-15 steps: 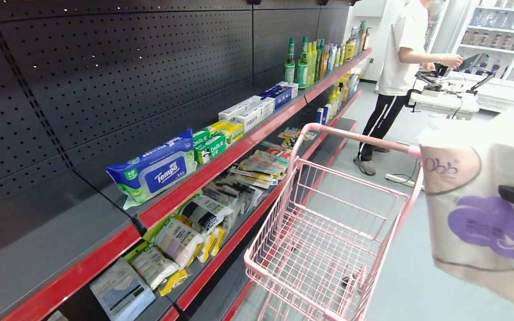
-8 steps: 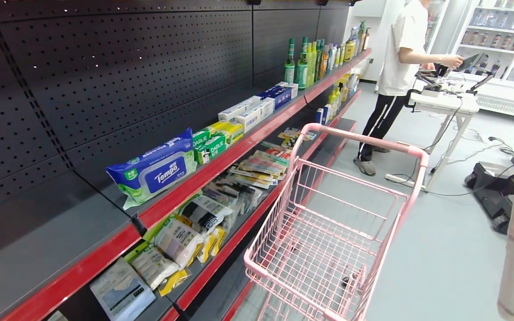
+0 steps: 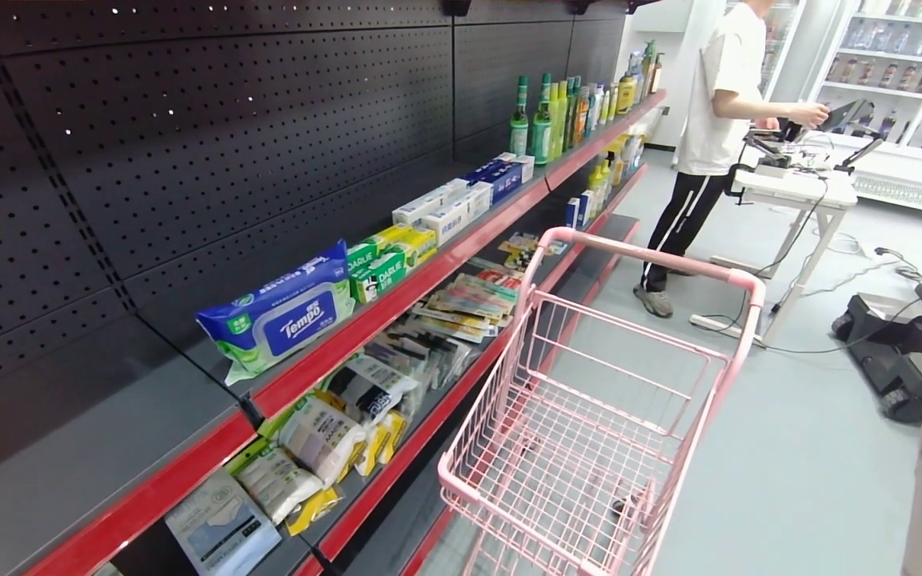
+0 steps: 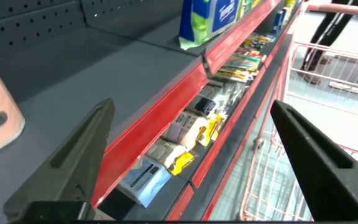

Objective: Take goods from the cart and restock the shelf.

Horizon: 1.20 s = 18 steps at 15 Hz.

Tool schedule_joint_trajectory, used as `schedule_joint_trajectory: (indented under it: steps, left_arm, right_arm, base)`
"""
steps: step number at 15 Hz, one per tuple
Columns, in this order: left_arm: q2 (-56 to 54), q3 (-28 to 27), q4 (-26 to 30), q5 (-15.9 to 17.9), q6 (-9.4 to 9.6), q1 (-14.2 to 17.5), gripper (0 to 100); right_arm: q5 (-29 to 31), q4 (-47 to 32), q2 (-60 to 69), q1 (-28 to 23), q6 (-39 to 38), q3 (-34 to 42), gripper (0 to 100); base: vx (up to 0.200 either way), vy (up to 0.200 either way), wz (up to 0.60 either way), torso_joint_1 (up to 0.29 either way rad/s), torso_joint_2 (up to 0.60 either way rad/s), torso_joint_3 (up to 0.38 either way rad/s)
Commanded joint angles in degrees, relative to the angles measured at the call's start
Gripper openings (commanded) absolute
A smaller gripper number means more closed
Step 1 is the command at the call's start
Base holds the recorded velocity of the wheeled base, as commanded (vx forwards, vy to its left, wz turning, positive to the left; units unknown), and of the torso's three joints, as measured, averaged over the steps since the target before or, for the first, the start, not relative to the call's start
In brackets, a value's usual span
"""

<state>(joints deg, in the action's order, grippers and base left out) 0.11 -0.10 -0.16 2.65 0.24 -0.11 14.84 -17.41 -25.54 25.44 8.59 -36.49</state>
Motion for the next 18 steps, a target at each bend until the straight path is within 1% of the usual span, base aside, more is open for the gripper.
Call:
schedule_joint_trajectory:
  steps: [1, 13, 18]
  left_arm:
    - [0.07, 0.01, -0.02, -0.01, 0.02, -0.07, 100]
    - [-0.02, 0.01, -0.02, -0.01, -0.07, -0.07, 100]
    - [0.07, 0.01, -0.02, -0.01, -0.07, 0.02, 100]
  right_arm:
    - [0.02, -0.08, 0.14, 0.05, 0.02, 0.89, 0]
    - [0.11, -0.08, 0.14, 0.05, -0.33, 2.03, 0]
    - [0.19, -0.08, 0.49, 0.05, -0.33, 3.35, 0]
  base:
    - [0.000, 0.000, 0.00, 0.159, -0.37, -0.203]
    - [0.000, 0.000, 0.00, 0.165, -0.35, -0.192]
    - [0.000, 0.000, 0.00, 0.119, -0.24, -0.128]
